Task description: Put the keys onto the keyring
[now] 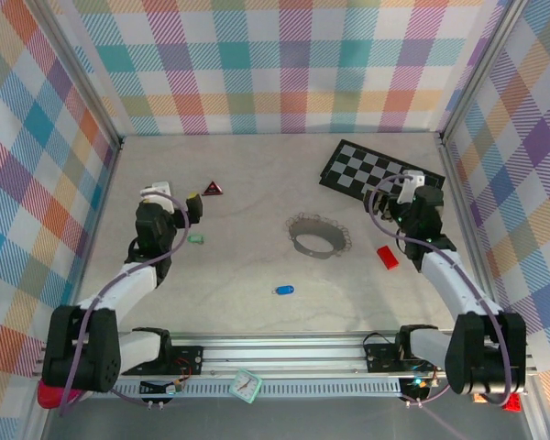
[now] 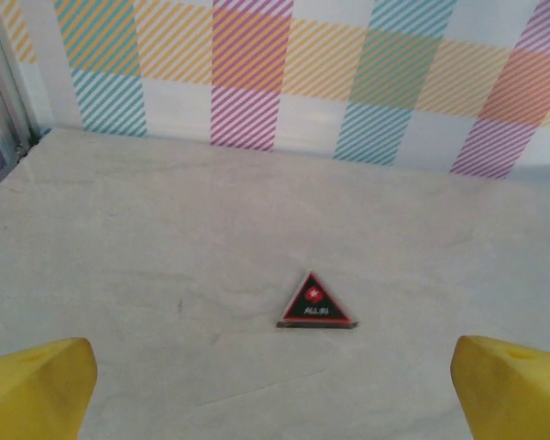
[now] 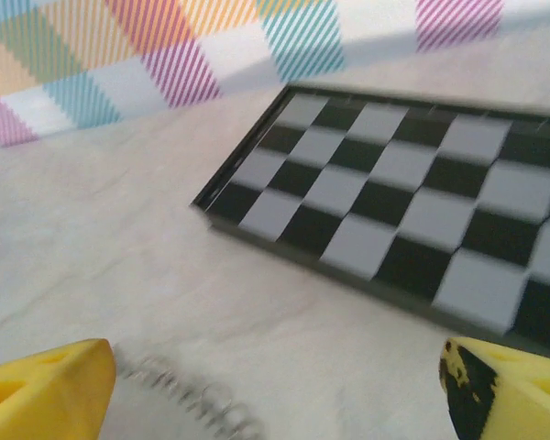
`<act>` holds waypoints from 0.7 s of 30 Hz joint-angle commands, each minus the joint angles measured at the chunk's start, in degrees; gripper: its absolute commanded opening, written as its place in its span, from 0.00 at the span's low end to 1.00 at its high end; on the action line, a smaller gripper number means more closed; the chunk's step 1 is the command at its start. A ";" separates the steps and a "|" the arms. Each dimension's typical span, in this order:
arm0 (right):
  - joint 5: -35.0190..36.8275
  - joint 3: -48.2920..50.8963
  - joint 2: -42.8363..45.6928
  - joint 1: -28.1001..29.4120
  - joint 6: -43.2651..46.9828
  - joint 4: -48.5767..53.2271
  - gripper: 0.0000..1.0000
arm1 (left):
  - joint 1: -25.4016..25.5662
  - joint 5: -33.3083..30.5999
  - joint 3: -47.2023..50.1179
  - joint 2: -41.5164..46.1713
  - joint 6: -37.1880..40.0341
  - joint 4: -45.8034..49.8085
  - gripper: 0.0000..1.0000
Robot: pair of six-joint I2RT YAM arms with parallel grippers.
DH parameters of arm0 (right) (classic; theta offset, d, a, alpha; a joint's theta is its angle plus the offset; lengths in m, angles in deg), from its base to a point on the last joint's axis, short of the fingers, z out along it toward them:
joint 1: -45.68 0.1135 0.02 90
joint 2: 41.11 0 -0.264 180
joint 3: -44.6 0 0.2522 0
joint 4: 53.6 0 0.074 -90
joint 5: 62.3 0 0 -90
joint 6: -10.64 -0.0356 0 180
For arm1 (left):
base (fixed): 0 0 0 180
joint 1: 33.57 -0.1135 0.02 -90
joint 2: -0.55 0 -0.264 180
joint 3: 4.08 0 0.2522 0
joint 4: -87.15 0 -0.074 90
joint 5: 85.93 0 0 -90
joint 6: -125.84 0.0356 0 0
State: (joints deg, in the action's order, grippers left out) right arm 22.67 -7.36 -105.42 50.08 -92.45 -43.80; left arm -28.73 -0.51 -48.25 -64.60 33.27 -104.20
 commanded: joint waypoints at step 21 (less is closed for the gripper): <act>-3.29 -14.88 -26.85 31.24 -34.70 13.04 0.44 | 24.20 2.59 3.26 4.43 -32.04 21.14 0.84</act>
State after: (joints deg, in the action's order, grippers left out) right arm 19.08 -20.40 -129.58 80.70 -116.88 -24.13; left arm -6.42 4.91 -45.56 -60.10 4.62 -83.19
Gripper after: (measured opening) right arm 0.438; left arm 0.835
